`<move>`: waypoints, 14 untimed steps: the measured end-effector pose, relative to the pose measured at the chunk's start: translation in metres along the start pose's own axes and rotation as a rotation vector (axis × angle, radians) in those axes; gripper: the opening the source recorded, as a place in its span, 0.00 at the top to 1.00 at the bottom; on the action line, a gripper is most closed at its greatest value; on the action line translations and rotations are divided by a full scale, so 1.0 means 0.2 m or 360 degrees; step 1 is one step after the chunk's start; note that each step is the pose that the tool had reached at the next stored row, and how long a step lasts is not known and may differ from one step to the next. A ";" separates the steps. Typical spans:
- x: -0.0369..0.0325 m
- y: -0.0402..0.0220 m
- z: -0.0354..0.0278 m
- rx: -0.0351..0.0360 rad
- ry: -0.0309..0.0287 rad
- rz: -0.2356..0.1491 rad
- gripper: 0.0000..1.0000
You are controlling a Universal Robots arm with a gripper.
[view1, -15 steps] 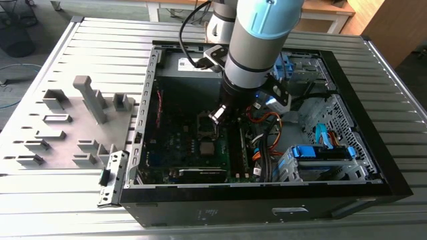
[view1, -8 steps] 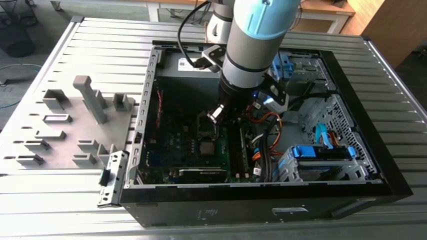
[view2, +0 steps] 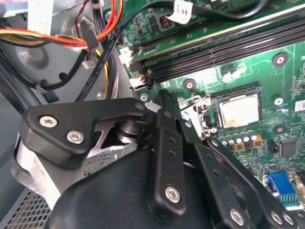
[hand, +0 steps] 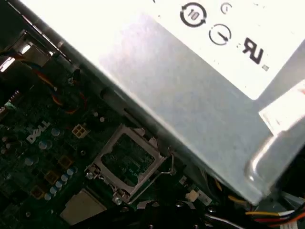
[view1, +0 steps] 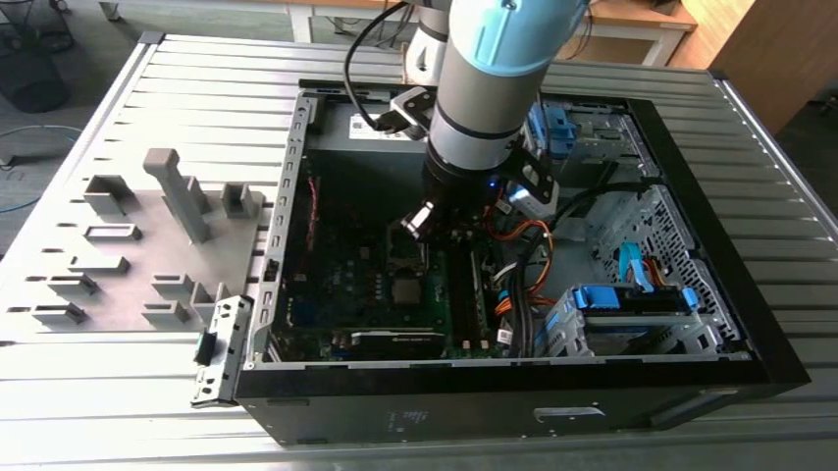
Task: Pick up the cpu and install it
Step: 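Close the cpu cover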
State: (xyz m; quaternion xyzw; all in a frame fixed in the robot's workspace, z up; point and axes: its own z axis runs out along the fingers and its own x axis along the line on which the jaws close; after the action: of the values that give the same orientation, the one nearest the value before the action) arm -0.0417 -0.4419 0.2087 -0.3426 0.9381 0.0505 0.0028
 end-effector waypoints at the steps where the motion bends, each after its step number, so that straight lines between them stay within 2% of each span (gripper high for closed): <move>1: 0.002 0.004 0.003 0.0000 -0.00003 0.0000 0.89; 9: -0.003 0.014 0.028 -0.0002 -0.00017 0.0000 0.89; 14: -0.013 0.025 0.032 -0.0003 -0.00024 0.0000 0.89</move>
State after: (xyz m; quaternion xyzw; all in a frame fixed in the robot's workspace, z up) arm -0.0432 -0.4359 0.2028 -0.3426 0.9381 0.0516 0.0032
